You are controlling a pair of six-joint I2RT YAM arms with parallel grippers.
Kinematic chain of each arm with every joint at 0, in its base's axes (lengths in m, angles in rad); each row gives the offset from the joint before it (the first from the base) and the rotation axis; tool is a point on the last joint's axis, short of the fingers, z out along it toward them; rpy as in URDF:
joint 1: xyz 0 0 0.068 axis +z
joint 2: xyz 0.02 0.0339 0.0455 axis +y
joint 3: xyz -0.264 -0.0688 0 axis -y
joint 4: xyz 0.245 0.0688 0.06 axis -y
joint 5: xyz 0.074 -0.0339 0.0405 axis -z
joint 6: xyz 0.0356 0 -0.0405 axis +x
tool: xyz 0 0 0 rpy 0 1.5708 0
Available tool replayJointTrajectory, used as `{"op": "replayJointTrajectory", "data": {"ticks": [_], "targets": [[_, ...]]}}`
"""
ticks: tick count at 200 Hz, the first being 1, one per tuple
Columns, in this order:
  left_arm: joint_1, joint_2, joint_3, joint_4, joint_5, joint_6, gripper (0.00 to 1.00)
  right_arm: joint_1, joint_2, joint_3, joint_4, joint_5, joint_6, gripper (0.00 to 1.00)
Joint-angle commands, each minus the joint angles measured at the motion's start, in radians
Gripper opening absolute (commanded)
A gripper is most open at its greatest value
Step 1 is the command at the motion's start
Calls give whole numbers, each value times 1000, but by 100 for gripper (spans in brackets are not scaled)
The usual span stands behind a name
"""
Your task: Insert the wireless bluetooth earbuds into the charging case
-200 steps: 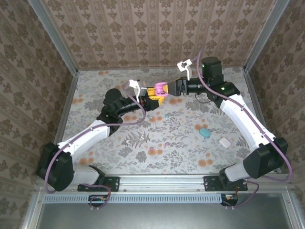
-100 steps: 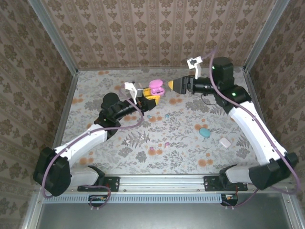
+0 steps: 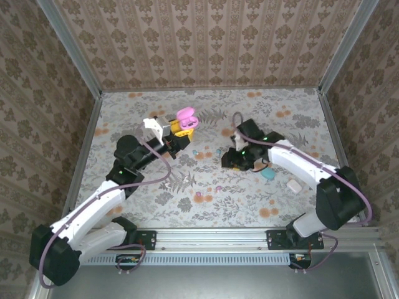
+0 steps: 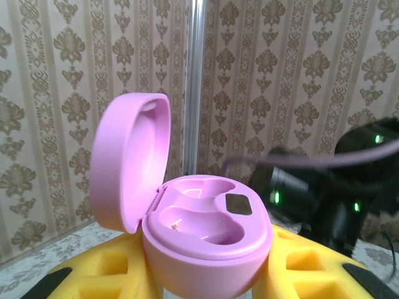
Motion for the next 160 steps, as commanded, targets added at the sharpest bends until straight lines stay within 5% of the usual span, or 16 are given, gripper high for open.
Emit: {"op": "replayJointTrajectory", "data": {"ticks": [1, 38, 160], "targets": [[3, -54, -28, -42, -41, 35, 33, 74, 51, -29, -24, 66, 110, 38], [3, -101, -29, -99, -32, 60, 33, 149, 157, -5, -50, 99, 148, 44], [5, -110, -29, -111, -25, 74, 33, 194, 332, 100, -22, 123, 117, 38]]}}
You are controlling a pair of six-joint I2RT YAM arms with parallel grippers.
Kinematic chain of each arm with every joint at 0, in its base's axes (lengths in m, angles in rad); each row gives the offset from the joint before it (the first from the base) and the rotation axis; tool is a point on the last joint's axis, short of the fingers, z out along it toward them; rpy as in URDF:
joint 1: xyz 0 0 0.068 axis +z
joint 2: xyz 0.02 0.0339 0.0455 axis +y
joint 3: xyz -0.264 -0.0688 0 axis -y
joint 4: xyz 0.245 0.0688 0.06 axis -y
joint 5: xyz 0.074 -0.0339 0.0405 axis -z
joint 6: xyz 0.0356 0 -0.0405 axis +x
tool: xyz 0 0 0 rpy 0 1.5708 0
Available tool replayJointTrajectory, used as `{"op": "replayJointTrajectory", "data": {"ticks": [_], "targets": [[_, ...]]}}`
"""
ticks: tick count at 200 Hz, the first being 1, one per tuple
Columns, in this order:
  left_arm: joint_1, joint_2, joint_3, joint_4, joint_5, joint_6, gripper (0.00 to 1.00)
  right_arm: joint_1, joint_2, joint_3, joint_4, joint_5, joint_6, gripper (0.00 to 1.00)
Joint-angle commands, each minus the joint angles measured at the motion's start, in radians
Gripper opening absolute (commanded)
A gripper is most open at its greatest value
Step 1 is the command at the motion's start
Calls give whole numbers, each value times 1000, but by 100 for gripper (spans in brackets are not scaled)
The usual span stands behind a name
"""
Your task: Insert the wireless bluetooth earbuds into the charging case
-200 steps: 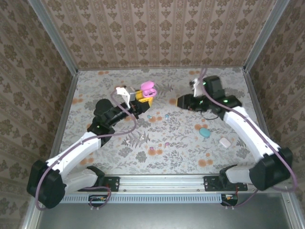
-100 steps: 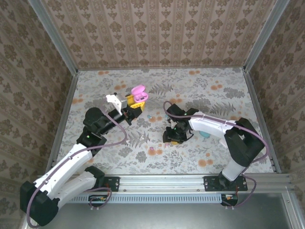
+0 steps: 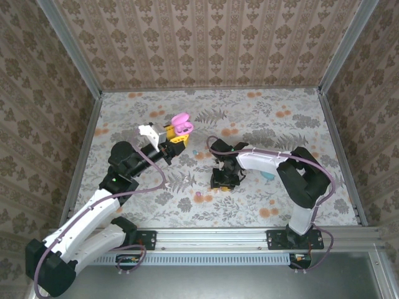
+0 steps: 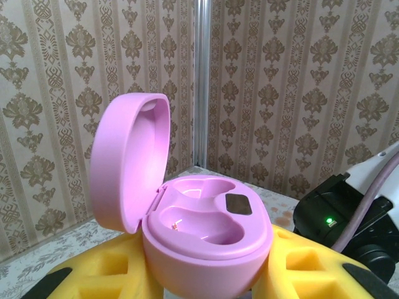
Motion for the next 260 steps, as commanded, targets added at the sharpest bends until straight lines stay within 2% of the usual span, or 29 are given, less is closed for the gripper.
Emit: {"op": "replayJointTrajectory", "data": {"ticks": [1, 20, 45, 100, 157, 260], "targets": [[4, -8, 3, 2, 2, 20, 33, 13, 31, 55, -17, 28, -21, 38], [4, -7, 2, 1, -1, 20, 33, 21, 39, 82, -2, 18, -64, 38], [4, -8, 3, 0, -4, 18, 33, 29, 83, 144, -78, 35, -106, 38], [5, -7, 4, 0, -6, 18, 34, 47, 21, 181, -194, 206, -108, 39], [7, -3, 10, -2, -5, 16, 34, 67, 55, 199, -165, 137, -184, 39], [7, 3, 8, -2, -6, 9, 34, 81, 100, 203, -198, 162, -205, 38]]}}
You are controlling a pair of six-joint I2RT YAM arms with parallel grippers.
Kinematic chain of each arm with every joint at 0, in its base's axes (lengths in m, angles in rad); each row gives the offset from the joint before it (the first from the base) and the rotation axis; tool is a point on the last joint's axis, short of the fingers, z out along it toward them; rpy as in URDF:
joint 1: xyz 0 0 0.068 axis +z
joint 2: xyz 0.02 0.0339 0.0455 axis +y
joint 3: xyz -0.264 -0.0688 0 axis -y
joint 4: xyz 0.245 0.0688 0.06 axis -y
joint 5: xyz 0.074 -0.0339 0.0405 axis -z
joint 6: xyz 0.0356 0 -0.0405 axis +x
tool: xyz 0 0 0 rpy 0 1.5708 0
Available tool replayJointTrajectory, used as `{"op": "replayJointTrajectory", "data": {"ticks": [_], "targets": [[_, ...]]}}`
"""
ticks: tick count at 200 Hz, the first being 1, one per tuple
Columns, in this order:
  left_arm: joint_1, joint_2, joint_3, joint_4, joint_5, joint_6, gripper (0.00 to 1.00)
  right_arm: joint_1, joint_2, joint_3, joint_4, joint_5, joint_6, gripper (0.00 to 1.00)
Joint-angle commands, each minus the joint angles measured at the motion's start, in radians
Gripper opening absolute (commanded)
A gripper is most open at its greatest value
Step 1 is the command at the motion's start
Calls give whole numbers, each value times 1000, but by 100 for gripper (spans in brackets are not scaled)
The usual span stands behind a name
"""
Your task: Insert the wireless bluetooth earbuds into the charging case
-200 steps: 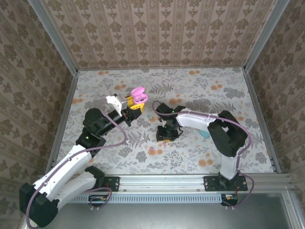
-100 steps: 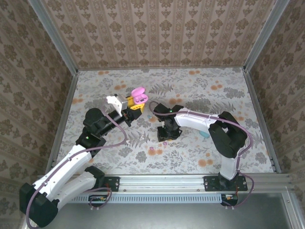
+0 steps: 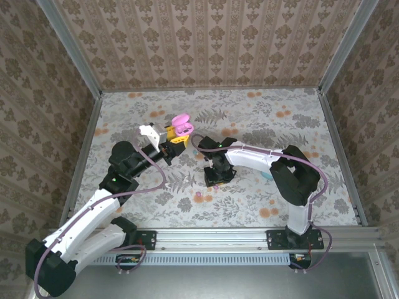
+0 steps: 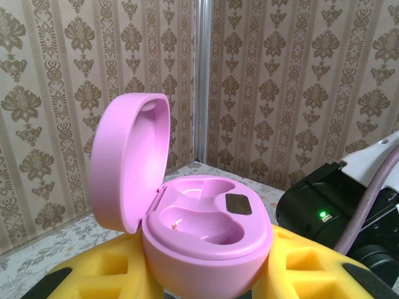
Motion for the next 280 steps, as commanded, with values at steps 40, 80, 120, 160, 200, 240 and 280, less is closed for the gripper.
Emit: {"op": "replayJointTrajectory", "data": {"ticks": [40, 80, 120, 160, 200, 240, 280], "targets": [[8, 5, 11, 13, -7, 9, 33, 6, 38, 13, -27, 10, -23, 38], [8, 12, 15, 12, -4, 5, 34, 6, 48, 10, -27, 23, -23, 37], [8, 15, 16, 13, -3, -2, 34, 6, 59, 7, -29, 50, -27, 36], [8, 17, 20, 14, -4, -5, 34, 4, 60, 0, -27, 66, -32, 35], [8, 27, 26, 17, -3, -9, 34, 4, 62, -3, -22, 80, -33, 33], [8, 29, 25, 17, -3, -14, 34, 5, 67, 9, -24, 96, -35, 30], [8, 31, 24, 15, -5, -14, 34, 3, 69, 6, -22, 109, -33, 27]]}}
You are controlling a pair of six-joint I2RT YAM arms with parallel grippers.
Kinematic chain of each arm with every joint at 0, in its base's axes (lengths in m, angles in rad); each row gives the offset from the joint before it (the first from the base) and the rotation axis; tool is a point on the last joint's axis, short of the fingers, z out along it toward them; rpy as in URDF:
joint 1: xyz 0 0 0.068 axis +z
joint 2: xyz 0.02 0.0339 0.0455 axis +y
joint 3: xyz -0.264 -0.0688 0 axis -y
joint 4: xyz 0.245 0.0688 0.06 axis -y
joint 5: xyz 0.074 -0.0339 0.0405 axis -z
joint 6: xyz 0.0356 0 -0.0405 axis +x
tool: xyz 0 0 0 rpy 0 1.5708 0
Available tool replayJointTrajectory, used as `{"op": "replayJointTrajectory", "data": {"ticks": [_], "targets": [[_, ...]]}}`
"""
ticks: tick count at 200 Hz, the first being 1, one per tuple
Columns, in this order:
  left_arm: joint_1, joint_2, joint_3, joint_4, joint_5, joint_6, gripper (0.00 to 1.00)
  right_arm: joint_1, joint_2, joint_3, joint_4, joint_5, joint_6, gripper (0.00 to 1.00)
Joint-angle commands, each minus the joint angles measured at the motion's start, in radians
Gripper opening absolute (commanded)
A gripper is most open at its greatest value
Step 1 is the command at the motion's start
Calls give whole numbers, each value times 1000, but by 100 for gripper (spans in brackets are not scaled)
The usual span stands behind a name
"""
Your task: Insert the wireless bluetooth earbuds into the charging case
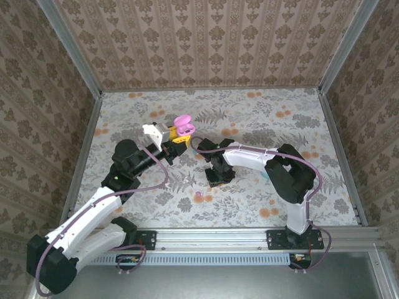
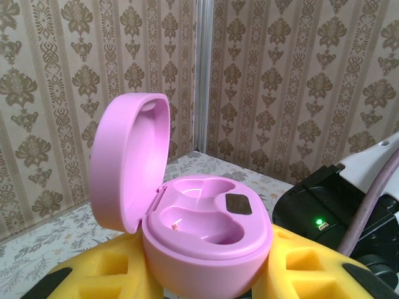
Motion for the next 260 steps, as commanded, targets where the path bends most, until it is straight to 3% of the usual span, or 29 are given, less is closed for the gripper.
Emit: {"op": "replayJointTrajectory", "data": {"ticks": [1, 96, 154, 201, 260], "targets": [[8, -2, 25, 22, -6, -12, 34, 3, 26, 5, -21, 36, -9, 27], [7, 37, 32, 42, 4, -28, 34, -23, -91, -19, -2, 74, 11, 22], [5, 103, 30, 75, 22, -22, 34, -119, -337, -23, -33, 48, 31, 22], [-14, 212, 20, 177, 80, -11, 33, -201, -516, 133, -115, -34, 8, 22], [-41, 289, 38, 200, 126, 22, 33, -203, -553, 318, -60, -243, 8, 22]]}}
